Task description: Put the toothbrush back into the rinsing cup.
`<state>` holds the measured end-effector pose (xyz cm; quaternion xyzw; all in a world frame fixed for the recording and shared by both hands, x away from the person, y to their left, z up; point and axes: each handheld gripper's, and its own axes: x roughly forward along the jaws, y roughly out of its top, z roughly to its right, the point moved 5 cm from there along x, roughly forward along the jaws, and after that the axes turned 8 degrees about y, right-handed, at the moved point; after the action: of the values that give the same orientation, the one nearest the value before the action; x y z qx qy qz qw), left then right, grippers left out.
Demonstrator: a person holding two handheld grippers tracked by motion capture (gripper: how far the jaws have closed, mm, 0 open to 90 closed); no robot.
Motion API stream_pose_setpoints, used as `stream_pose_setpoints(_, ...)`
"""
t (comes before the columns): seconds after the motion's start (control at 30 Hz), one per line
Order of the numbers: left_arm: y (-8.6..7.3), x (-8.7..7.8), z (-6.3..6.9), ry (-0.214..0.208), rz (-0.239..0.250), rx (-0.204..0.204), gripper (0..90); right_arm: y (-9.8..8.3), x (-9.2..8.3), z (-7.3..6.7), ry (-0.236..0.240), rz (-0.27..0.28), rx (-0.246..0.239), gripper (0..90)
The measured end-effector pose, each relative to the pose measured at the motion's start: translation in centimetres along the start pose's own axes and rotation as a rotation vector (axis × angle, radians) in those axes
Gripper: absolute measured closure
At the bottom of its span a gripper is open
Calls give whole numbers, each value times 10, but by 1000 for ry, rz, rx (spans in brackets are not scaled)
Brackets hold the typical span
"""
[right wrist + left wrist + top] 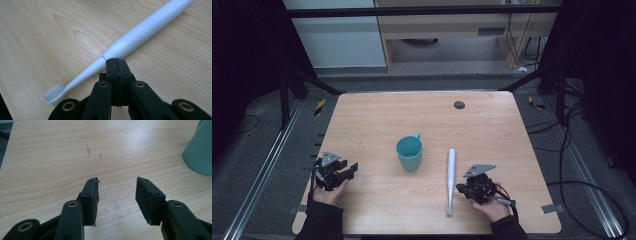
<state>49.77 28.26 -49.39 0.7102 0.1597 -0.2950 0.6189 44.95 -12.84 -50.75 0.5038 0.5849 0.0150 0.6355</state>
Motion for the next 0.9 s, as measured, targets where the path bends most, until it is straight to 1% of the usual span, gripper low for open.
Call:
stream_pose_setpoints(0.33,0,0,1,2,1,6,526,0,13,-8,25,-34,-18,900)
stream_pose_setpoints(0.7,0,0,1,4,1,6,525,0,19,-10,30,-37,-26,900)
stream_pose_setpoints(0.73,0,0,1,4,1,6,525,1,19,-11,37,-37,-22,900)
stream_pose_setpoints(0.8,0,0,1,4,0,6,525,1,21,-12,36,-36,-29,900)
stream_pose_setpoints(0.9,0,1,0,4,0,5,525,2,22,-13,35,-35,-27,900)
